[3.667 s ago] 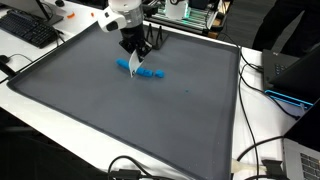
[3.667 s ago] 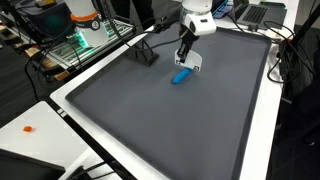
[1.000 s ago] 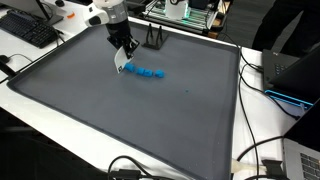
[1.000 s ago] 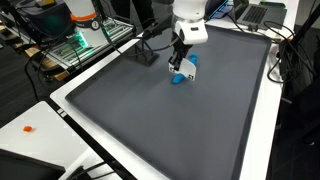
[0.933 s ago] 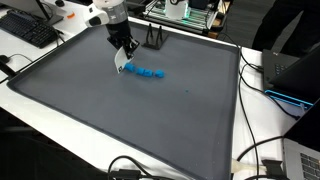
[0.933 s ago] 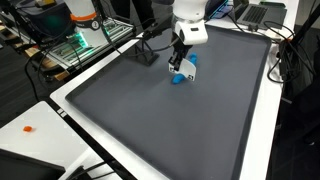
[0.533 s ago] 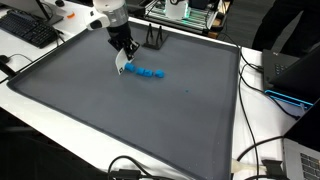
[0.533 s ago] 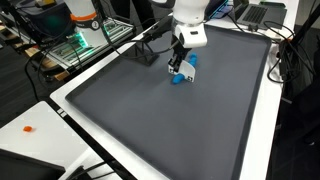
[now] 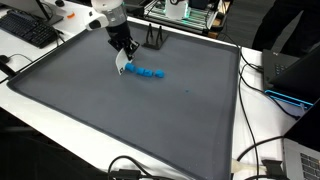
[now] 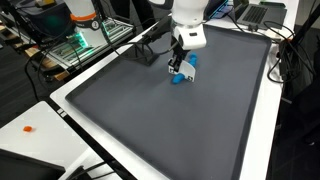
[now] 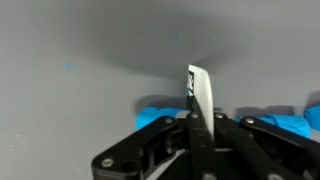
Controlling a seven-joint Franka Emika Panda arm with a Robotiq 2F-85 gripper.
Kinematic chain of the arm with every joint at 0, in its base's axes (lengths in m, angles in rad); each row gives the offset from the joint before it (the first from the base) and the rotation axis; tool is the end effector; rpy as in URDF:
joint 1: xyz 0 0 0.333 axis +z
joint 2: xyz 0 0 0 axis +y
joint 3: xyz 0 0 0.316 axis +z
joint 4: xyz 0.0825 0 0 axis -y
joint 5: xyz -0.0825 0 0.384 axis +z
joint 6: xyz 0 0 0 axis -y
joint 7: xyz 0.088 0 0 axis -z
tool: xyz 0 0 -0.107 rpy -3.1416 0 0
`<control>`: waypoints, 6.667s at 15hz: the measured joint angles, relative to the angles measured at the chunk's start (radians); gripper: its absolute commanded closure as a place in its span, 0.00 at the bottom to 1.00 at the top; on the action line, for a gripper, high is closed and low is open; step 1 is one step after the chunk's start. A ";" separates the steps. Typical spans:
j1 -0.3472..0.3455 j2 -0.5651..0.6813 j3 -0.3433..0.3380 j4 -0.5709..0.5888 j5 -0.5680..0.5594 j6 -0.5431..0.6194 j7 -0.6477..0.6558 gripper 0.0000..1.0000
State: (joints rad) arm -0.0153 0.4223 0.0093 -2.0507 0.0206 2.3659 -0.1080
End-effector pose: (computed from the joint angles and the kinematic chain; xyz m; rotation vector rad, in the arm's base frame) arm 0.5836 -0.0033 0.2215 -3.1108 -0.1337 0.1651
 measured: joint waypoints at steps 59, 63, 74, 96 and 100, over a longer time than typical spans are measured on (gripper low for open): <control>0.021 -0.518 0.024 -0.570 0.341 0.039 0.980 0.96; 0.021 -0.518 0.024 -0.567 0.341 0.039 0.980 0.99; 0.021 -0.464 0.024 -0.591 0.347 0.145 1.111 0.99; 0.044 -0.398 0.033 -0.635 0.401 0.356 1.221 0.71; 0.048 -0.390 0.033 -0.636 0.401 0.352 1.221 0.45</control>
State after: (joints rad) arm 0.0326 0.0322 0.0428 -2.6868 0.4214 2.7177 1.1129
